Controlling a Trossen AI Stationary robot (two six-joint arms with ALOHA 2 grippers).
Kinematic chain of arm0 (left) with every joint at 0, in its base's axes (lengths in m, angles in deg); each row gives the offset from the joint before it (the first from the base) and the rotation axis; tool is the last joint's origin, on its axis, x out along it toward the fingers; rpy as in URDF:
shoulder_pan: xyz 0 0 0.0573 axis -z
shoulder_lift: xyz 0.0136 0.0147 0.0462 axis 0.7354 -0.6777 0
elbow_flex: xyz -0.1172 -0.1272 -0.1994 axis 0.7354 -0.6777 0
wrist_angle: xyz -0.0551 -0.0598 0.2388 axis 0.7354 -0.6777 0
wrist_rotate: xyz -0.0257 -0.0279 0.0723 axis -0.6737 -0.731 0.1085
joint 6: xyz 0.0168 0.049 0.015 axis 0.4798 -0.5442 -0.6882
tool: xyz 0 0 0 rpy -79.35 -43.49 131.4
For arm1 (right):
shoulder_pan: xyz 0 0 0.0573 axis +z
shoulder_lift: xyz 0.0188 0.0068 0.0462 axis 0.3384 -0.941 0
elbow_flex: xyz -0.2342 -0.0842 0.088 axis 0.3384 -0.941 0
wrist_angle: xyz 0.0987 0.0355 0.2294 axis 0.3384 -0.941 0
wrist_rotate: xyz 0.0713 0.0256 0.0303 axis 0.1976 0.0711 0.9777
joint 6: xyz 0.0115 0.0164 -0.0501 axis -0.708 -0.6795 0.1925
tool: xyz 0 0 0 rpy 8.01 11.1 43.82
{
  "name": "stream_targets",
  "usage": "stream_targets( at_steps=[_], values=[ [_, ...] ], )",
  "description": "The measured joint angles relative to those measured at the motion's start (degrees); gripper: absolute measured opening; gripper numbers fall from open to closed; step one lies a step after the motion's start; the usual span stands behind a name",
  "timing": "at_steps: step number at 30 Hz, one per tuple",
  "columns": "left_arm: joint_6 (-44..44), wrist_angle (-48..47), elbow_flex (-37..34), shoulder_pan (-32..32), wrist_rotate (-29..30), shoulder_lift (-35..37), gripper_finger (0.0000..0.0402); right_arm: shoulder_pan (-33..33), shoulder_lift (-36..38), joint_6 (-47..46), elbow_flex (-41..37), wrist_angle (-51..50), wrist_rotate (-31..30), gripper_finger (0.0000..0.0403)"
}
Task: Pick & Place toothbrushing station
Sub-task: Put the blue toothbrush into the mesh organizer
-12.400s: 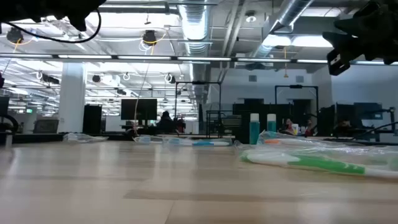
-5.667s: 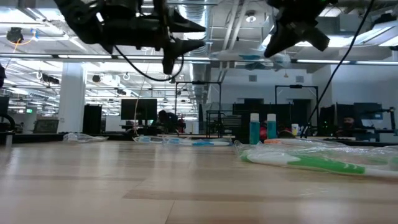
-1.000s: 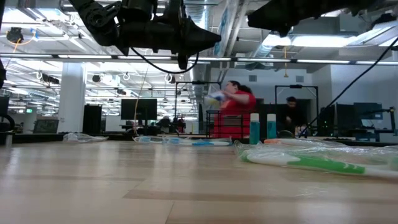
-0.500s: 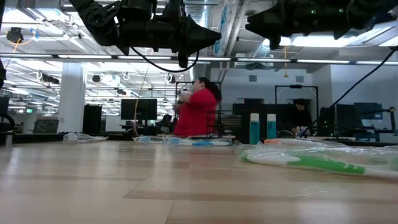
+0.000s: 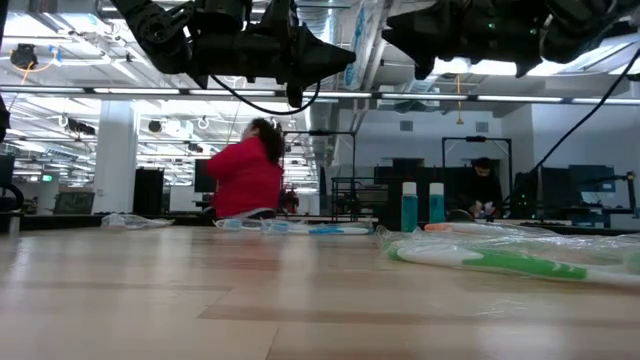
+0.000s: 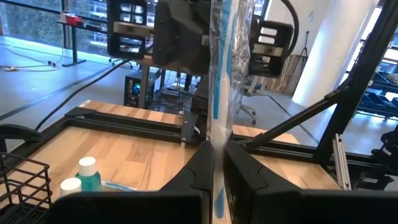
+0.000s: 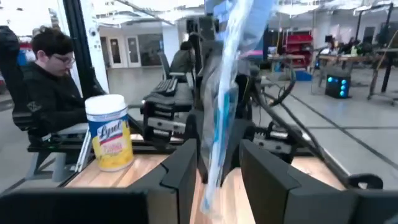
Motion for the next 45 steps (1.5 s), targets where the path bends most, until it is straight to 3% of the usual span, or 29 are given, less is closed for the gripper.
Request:
stream_targets(
  at_steps=[13, 29, 45],
  values=[
    [0.00, 0.00, 0.00, 0.00, 0.31, 0.00, 0.0006, 0.06, -4.08, 0.31, 3.59, 3.51, -0.42, 0.0114],
    [0.00, -0.18, 0.00, 0.00, 0.42, 0.00, 0.0006, 0.04, -6.14, 1.09, 9.85, 0.95, -0.46, 0.0114],
    [-1.40, -1.11, -0.04, 0.00, 2.58, 0.00, 0.0006, -0.70, -6.97, 1.11, 10.05, 1.22, -0.68, 0.0106]
  ],
)
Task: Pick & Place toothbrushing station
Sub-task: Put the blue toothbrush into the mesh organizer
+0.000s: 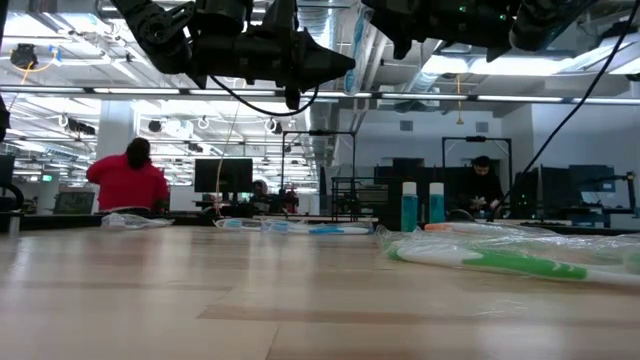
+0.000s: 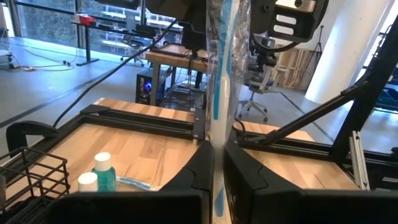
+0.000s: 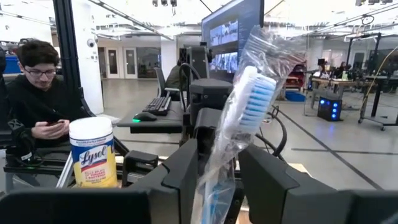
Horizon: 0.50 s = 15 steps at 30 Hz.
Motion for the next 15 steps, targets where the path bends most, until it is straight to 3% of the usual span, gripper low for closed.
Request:
stream_targets(
  at_steps=[5, 10, 15],
  values=[
    [-0.09, -0.01, 0.00, 0.00, 0.23, 0.00, 0.0006, -0.04, 0.00, 0.00, 0.00, 0.11, -0.04, 0.0073],
    [-0.35, -0.37, 0.00, 0.02, 1.48, 0.00, 0.0007, -0.03, 0.00, -0.03, 0.00, 0.07, 0.02, 0.0015],
    [-0.33, -0.53, 0.00, 0.02, 1.51, 0.00, 0.0016, 0.00, 0.00, -0.04, 0.00, -0.26, 0.02, 0.0006]
  ],
)
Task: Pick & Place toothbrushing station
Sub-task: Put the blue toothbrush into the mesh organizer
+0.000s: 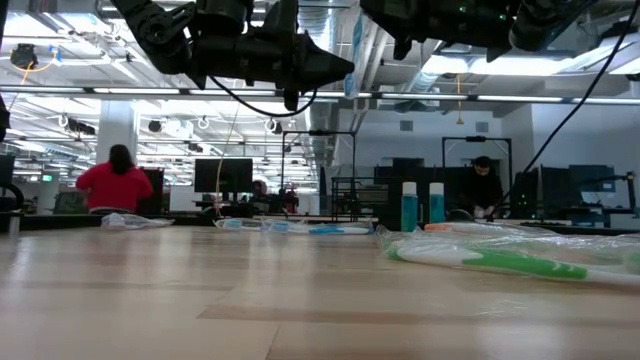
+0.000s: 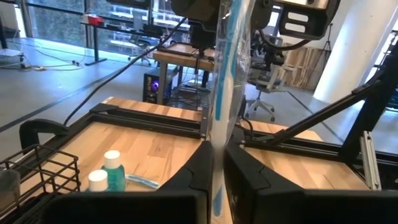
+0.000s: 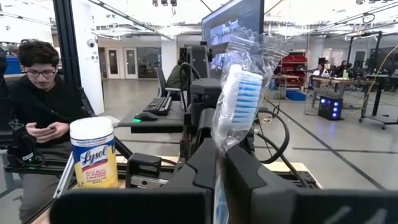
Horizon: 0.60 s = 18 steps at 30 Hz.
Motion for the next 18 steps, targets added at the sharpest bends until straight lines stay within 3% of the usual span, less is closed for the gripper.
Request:
stream_targets(
  at_steps=[18],
  values=[
    [0.42, -0.09, -0.01, -0.02, 0.22, -0.02, 0.0049, 0.00, 0.02, 0.86, 0.00, -1.35, 0.30, 0.0000]
  ],
)
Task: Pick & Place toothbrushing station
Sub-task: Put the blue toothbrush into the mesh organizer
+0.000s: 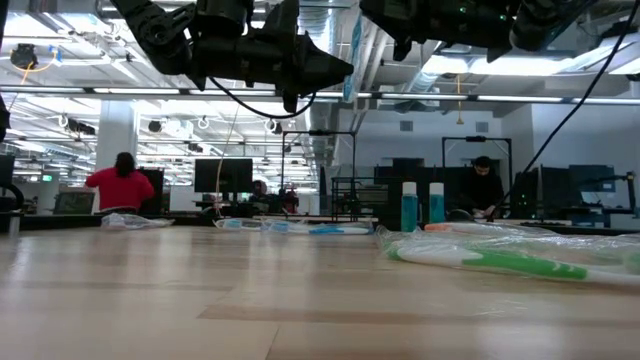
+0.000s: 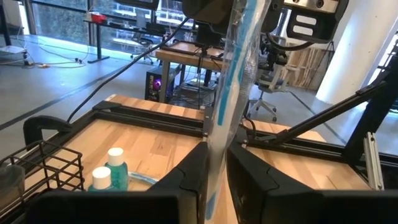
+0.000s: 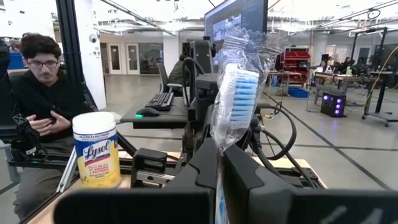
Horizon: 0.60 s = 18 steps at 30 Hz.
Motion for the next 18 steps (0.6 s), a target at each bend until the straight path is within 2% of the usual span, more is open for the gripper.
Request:
stream_targets(
  at_steps=[9, 18],
  values=[
    [0.22, 0.22, -0.01, 0.00, 1.03, 0.00, 0.0053, 0.00, 0.00, 0.27, 0.00, -0.73, 0.33, 0.0000],
    [0.22, 0.43, -0.01, 0.00, 2.14, 0.00, 0.0115, -0.04, 0.00, 0.31, -0.02, -0.95, 0.33, 0.0002]
  ],
)
